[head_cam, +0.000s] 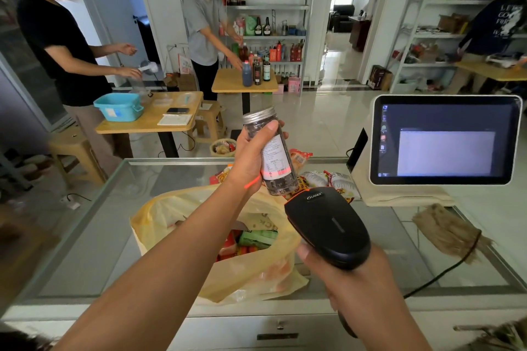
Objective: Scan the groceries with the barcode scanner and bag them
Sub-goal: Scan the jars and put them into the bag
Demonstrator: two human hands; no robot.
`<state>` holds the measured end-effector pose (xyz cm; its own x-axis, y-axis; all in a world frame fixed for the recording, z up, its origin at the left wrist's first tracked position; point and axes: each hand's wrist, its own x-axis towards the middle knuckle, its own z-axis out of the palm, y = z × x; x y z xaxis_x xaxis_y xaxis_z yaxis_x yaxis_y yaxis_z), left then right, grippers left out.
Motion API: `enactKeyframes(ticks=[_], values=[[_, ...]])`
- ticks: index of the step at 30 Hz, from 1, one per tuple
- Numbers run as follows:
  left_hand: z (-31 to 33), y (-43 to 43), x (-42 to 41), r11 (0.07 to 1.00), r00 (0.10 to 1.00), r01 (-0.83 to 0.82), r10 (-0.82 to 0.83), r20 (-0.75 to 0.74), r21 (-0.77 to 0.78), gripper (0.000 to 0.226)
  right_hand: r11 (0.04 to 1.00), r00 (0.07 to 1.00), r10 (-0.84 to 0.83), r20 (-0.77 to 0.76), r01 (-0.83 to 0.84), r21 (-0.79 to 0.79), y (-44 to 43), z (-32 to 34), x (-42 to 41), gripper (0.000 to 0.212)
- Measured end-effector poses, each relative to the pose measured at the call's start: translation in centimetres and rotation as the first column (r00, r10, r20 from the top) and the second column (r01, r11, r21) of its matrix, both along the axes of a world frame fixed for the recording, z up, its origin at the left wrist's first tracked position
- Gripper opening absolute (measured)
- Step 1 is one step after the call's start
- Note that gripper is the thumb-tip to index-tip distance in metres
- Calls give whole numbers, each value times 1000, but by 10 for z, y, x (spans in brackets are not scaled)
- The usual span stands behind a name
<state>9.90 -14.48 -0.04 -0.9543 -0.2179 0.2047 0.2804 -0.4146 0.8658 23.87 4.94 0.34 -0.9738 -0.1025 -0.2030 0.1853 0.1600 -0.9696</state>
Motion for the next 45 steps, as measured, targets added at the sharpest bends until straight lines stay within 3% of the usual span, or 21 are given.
enactKeyframes(ticks=[9, 14, 20, 24, 26, 28, 29, 31, 33, 35, 37, 41, 45], values=[[-8, -9, 6, 999, 997, -40, 41, 59, -17, 40, 997, 996, 75, -51, -75, -3, 2, -8, -9, 21], [-20, -46, 31, 991, 986, -91, 105, 133, -101, 75, 998, 993, -51, -107, 56, 41, -10, -29, -31, 23], [-56, -100, 79, 972, 992, 30, 0, 129, -231, 67, 990, 988, -105, -115, 115, 78, -44, -81, -69, 30], [-77, -106, 95, 897, 981, 106, -25, 191, -430, 51, 994, 994, -108, 35, 107, 38, -58, -102, -85, 34], [-92, -105, 95, 810, 974, 160, -36, 225, -565, 56, 986, 984, -164, 75, 164, -1, -58, -99, -86, 37], [-105, -101, 93, 663, 957, 237, -34, 287, -710, 66, 971, 971, -233, 55, 235, -39, -52, -89, -84, 35], [-109, -98, 91, 547, 948, 274, -18, 317, -791, 69, 965, 966, -254, 42, 256, -61, -47, -85, -83, 35], [-121, -92, 88, 226, 954, 287, 21, 300, -931, 71, 963, 966, -259, 27, 260, -74, -40, -82, -78, 35], [-137, -87, 84, -64, 964, 266, 0, 266, -962, 75, 966, 969, -244, 28, 246, -75, -40, -82, -73, 38], [-149, -82, 78, -259, 965, 251, -10, 262, -933, 78, 971, 973, -226, 44, 229, -64, -40, -85, -68, 40], [-155, -72, 74, -337, 957, 256, -41, 286, -906, 78, 980, 981, -185, 49, 189, -67, -40, -88, -64, 34], [-159, -38, 68, -232, 951, 243, -133, 278, -942, 74, 985, 989, -147, 32, 149, -85, -42, -93, -59, 38], [-169, -20, 62, -341, 958, 199, -130, 255, -919, 69, 982, 986, -166, 24, 167, -83, -41, -93, -61, 39]])
